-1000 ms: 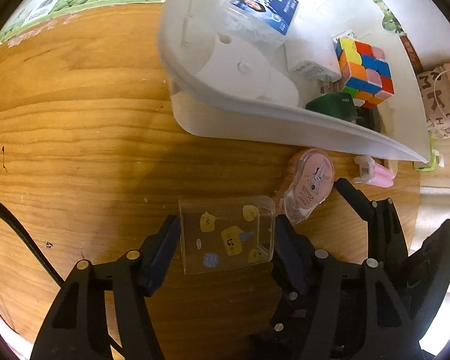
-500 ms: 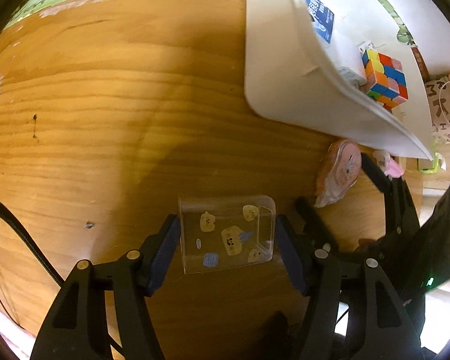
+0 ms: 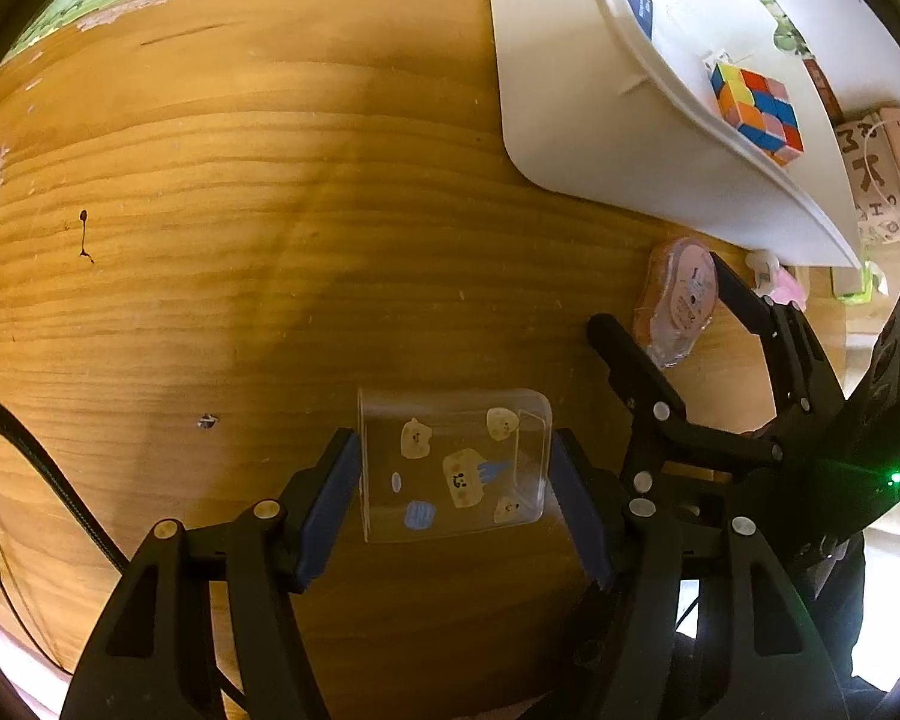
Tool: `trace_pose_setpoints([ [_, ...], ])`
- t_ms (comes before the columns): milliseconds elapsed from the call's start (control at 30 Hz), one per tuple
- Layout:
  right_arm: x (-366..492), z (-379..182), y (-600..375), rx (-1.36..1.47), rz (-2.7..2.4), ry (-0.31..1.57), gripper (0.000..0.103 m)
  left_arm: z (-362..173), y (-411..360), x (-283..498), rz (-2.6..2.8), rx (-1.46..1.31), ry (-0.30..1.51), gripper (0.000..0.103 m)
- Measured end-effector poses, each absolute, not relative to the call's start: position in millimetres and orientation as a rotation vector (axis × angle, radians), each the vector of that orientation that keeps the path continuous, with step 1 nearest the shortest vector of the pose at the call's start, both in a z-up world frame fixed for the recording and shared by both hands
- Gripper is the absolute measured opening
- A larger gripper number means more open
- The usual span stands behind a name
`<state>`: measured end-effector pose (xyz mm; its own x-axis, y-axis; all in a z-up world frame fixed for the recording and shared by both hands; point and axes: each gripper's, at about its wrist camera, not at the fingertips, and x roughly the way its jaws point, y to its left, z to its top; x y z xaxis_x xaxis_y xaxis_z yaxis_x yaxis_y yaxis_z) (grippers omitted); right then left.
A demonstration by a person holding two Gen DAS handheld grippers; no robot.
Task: Organize rigid objects
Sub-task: 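Grasp the clear box with the left tool while the right tool grasps the pink tape roller, then lift and carry the clear box and tape roller with both tools over the bin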
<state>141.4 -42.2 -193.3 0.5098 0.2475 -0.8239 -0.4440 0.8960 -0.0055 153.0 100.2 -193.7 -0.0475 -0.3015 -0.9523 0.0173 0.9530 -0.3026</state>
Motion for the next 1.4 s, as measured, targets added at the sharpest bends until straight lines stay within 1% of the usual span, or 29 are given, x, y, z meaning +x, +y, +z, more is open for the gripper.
trace_pose_setpoints([
  [167, 133.6, -191.4, -44.4, -0.207, 0.41, 0.942, 0.075, -190.7, 110.1, 142.5, -0.26, -0.197, 1.61, 0.066],
  [200, 132.3, -191.2, -44.4, -0.207, 0.41, 0.945, 0.075, -190.3, 111.3, 140.2, -0.259, -0.199, 1.612, 0.066],
  [233, 131.0, -191.1, -44.1, -0.209, 0.409, 0.947, 0.075, -189.0, 112.0, 137.8, -0.265, -0.208, 1.608, 0.062],
  [300, 128.4, -190.6, -45.4, -0.209, 0.408, 0.952, 0.075, -189.8, 114.2, 132.2, -0.257, -0.212, 1.622, 0.062],
  [633, 109.7, -187.1, -47.2, -0.216, 0.405, 0.994, 0.075, -193.3, 121.7, 119.2, -0.228, -0.259, 1.648, 0.062],
  [967, 82.6, -181.9, -55.0, -0.164, 0.429, 1.056, 0.075, -196.0, 121.6, 102.8, -0.2, -0.245, 1.675, 0.062],
  [1200, 67.1, -162.0, -64.2, -0.128, 0.435, 1.045, 0.075, -178.4, 117.1, 100.2, -0.166, -0.258, 1.642, 0.062],
  [1400, 60.6, -128.2, -78.3, -0.105, 0.429, 0.983, 0.075, -150.7, 113.2, 103.0, -0.194, -0.259, 1.611, 0.062],
])
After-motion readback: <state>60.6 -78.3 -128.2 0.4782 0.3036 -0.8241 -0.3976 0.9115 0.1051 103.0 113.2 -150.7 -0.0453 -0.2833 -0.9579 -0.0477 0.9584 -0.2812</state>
